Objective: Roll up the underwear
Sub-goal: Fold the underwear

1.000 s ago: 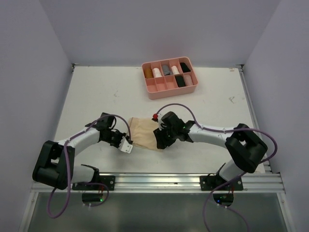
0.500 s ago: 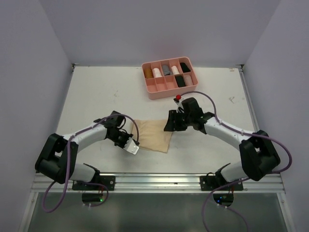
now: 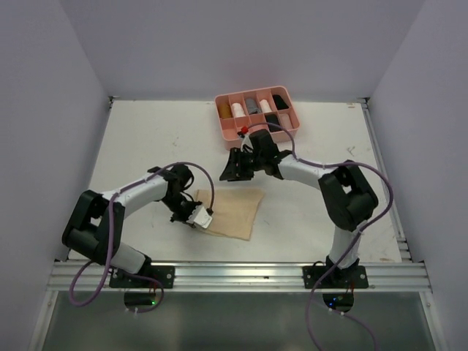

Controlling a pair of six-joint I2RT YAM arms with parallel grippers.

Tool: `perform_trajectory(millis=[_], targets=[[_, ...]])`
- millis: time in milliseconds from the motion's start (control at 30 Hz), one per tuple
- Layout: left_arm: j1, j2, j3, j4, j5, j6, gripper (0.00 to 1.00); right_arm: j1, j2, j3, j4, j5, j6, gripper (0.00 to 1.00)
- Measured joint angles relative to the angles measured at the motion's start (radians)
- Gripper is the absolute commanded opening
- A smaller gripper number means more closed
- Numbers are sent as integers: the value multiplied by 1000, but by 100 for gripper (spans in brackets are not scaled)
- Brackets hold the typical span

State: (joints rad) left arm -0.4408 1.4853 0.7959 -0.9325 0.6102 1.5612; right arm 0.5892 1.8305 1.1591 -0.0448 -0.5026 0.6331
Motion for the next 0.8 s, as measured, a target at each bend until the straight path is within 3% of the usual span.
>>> perform_trajectory(millis=[267,533,800], targets=[[0,58,65,-79,23,-35,0,107,132,95,108,-83,86,42],[11,75,108,-116,47,-52,0,164,175,93,224,-150,172,28],[50,104,171,-164,62,-64,0,184,269,45,258,-151,193,25]])
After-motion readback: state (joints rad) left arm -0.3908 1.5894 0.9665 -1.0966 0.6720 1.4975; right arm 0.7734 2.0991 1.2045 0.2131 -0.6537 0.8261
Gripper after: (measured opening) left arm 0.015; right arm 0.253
